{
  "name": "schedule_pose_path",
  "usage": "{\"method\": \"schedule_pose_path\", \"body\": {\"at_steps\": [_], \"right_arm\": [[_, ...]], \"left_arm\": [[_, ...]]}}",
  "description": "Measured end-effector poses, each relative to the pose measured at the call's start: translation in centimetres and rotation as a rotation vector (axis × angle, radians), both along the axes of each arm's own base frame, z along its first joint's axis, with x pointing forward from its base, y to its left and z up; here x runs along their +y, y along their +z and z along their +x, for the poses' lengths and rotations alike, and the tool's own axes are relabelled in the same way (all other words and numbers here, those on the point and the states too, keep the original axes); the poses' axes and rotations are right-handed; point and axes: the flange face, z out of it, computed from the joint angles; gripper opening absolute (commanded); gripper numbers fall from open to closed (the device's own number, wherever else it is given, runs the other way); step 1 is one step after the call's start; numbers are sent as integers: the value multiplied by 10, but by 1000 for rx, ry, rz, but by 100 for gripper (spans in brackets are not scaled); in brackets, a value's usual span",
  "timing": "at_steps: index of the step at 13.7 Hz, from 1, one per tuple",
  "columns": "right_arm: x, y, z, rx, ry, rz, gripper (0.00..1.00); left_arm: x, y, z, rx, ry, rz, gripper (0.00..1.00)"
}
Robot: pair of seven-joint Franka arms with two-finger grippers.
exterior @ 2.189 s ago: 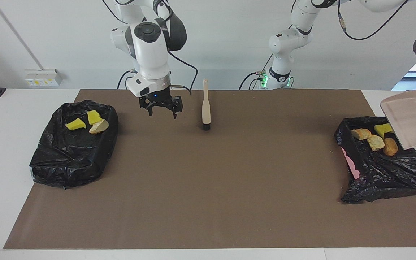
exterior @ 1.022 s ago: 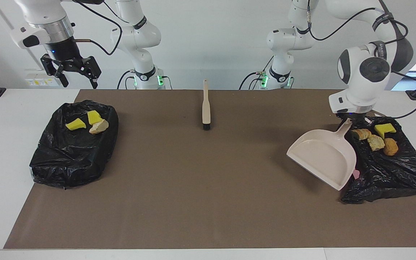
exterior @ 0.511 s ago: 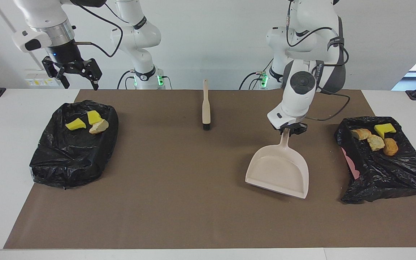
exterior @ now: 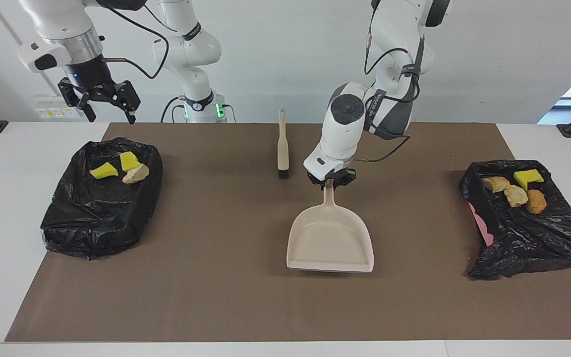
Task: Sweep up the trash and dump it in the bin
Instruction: 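Bring the empty dustpan back to the table center with the left gripper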
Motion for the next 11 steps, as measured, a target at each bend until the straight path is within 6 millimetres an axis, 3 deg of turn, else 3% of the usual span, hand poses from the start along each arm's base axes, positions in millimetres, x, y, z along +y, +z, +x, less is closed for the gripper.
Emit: {"method": "schedule_pose_path", "body": {"at_steps": [3,5,11], "right_arm": [[0,-1,0,3,0,0,100],[1,-1,0,3,2,0,100],[1,-1,0,3,3,0,100]], "left_arm": [[-40,-26,10,3,40,7,0],[-57,-42,14,7,46,12,0],[-93,-52,-7,13,0,16,0]]}}
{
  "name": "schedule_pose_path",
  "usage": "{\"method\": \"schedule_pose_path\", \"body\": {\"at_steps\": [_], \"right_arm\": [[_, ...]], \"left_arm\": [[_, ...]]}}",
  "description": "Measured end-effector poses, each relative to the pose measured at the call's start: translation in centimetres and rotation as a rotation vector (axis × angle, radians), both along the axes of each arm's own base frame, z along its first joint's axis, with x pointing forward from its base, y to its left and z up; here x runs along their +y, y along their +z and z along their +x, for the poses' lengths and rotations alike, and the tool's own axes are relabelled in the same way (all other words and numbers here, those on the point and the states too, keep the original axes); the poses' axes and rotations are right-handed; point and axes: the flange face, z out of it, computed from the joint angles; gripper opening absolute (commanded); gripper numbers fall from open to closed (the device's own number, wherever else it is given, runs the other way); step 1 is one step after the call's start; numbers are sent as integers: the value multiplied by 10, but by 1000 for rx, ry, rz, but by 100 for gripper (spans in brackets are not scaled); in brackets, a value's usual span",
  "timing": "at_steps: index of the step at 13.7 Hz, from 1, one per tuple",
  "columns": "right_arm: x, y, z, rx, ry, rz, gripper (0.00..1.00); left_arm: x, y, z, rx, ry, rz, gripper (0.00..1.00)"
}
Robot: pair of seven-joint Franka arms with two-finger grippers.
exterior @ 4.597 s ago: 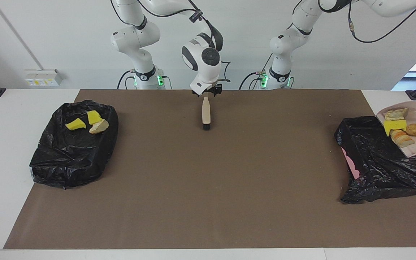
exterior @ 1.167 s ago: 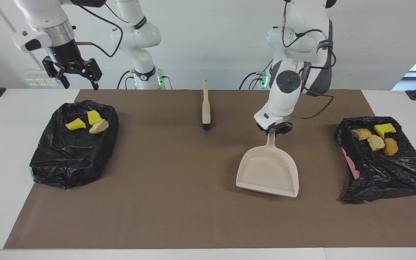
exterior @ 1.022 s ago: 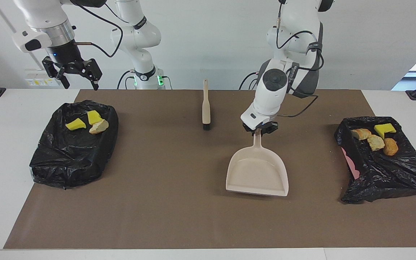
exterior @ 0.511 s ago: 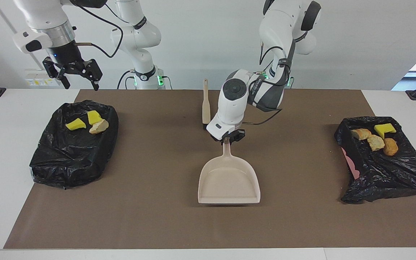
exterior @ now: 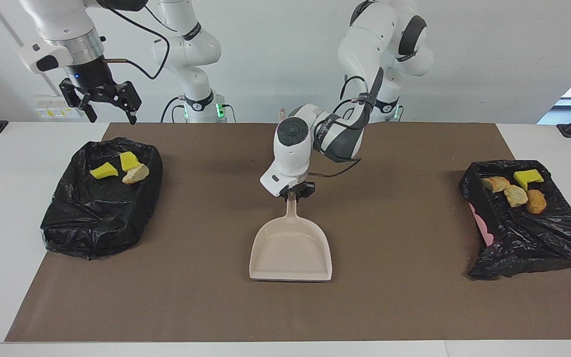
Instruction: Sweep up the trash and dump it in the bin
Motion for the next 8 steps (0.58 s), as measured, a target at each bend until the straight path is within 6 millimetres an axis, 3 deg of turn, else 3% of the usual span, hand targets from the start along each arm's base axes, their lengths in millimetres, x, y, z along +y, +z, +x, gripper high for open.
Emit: {"method": "schedule_pose_path", "body": {"at_steps": [3,5,8], "right_arm": [[0,0,0,0,0,0,100],[0,0,0,0,0,0,100],[1,0,0,0,0,5,100]], "left_arm": [[1,-2,1,2,4,-2,0],[0,-2,1,12,12,-14,32],[-1,-1,1,10,14,-21,57]]}}
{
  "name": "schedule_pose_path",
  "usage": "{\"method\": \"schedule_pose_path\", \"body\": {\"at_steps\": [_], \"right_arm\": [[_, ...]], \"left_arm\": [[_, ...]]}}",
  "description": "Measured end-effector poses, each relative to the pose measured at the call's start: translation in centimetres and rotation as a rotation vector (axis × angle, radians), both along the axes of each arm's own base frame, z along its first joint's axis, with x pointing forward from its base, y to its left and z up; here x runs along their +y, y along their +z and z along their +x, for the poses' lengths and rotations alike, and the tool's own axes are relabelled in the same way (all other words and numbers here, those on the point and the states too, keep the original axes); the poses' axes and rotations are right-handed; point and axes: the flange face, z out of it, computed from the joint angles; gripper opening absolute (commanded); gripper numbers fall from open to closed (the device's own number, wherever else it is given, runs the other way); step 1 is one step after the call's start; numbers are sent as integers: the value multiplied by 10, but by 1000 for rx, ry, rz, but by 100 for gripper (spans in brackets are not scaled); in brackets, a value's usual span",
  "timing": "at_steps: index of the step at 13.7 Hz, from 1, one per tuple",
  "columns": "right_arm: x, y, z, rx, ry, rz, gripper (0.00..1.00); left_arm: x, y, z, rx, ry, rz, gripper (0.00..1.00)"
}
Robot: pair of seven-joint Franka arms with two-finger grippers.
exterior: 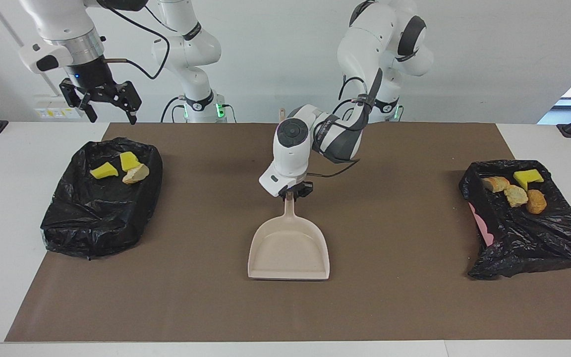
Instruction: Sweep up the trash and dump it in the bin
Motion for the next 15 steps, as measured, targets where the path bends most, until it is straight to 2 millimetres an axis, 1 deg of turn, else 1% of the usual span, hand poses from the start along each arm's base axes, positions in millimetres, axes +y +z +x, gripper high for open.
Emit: {"method": "schedule_pose_path", "body": {"at_steps": [2,3,4,6,7,8,10,12,15], "right_arm": [[0,1,-1,6,0,0,100],[0,2,-4,27,-1,1,100],[0,5,-8,54,-3,3,100],[0,12,-11,57,-3,3,100],[0,13,-11,55,-4,3,100],[0,14,-11,53,-3,3,100],[1,13,-10,52,-2,3,100],[1,13,-10,53,-2,3,100],[1,12,-10,54,-1,3,100]], "left_arm": [[-1,3,1,-6,0,-5,77],[-2,6,2,-11,0,-9,96],[-2,10,3,-17,1,-14,100],[0,28,5,-38,4,-28,100],[5,45,5,-54,9,-35,100],[14,65,3,-63,11,-29,100],[43,112,-12,-76,9,12,100],[79,155,-23,-99,26,12,100],[152,208,-30,-112,2,1,100]]}}
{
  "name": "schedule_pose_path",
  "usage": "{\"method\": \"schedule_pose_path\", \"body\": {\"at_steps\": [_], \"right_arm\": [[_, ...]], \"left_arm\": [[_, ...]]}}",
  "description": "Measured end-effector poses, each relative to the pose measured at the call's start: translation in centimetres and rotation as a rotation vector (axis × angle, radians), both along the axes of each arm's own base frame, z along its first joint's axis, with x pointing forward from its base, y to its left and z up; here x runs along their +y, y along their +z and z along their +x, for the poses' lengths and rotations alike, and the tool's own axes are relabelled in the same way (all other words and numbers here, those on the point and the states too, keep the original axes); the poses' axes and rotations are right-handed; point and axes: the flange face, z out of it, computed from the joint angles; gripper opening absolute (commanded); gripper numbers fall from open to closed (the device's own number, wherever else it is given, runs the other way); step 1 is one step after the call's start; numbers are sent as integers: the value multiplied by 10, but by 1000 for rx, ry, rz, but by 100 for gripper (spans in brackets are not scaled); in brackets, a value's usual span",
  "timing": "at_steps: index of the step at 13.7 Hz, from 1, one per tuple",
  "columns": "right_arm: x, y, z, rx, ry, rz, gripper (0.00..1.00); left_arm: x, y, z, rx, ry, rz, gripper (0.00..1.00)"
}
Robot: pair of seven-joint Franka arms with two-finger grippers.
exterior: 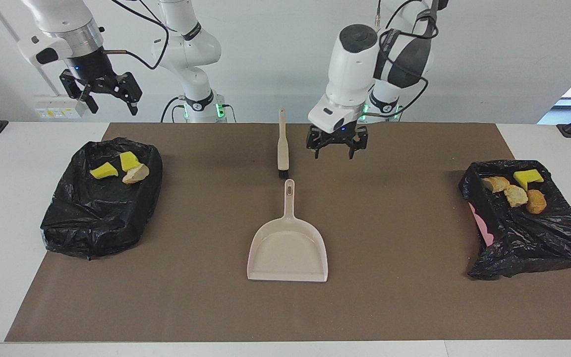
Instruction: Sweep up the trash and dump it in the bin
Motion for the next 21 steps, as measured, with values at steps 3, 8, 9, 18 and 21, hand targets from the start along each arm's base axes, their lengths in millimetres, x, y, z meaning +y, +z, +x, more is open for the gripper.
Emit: {"method": "schedule_pose_path", "body": {"at_steps": [3,8,9,18,21], "right_arm": [[0,0,0,0,0,0,100],[0,0,0,0,1,0,100],[1,0,0,0,1,0,100],[0,0,0,0,0,0,100],[0,0,0,-2,1,0,100]], "left_arm": [[66,37,2,-14,-37,-8,100],[171,78,19,-67,-99,-17,100],[193,88,21,-68,-114,-13,100],[269,146,10,26,-122,1,100],[269,148,5,38,-121,1,100]]}}
